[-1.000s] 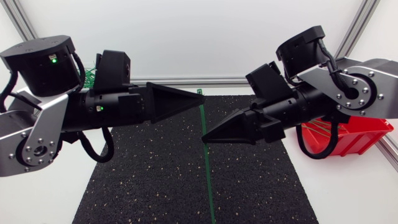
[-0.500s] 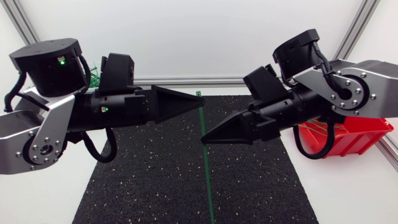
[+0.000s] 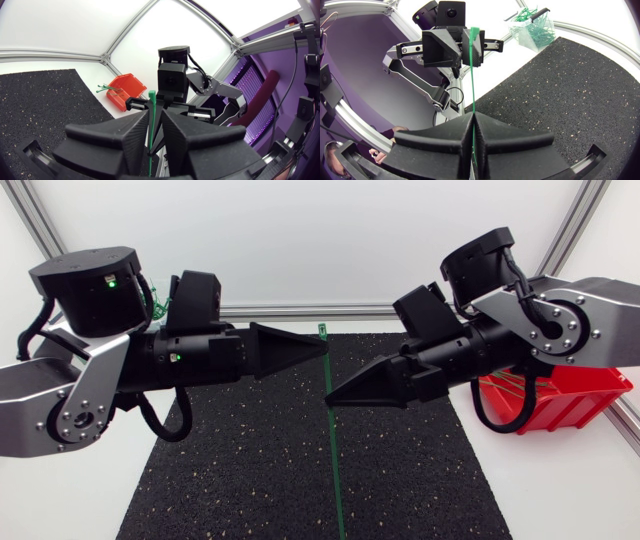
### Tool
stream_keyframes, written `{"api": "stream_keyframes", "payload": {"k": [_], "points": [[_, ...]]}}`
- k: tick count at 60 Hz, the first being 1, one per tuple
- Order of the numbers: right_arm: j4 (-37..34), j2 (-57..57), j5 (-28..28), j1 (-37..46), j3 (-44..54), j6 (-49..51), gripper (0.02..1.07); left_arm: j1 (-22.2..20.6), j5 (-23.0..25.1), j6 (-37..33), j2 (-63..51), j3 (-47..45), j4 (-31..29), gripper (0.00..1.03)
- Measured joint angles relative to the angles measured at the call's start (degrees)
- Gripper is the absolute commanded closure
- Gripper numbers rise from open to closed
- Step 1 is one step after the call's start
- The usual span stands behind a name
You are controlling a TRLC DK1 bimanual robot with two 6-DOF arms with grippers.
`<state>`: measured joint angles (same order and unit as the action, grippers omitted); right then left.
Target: Take a green cable tie from the red box, thread the tail through the head to close it, then place it in the transparent bin on the left.
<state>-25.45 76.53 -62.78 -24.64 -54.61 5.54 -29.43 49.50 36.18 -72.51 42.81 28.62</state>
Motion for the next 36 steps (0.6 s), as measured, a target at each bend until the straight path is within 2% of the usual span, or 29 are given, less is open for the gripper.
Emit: {"api": "stream_keyframes", "payload": {"k": [14,21,36], "points": [[0.0,0.1,0.0,0.0,0.0,0.0,1.01,0.0,0.0,0.0,-0.3,0.4,0.5,0.85],[0.0,0.1,0.0,0.0,0.0,0.0,1.01,-0.3,0.0,0.0,-0.6,0.6,0.5,0.94],[0.0,0.1,0.0,0.0,0.0,0.0,1.01,-0.6,0.0,0.0,-0.8,0.7,0.7,0.95]]}}
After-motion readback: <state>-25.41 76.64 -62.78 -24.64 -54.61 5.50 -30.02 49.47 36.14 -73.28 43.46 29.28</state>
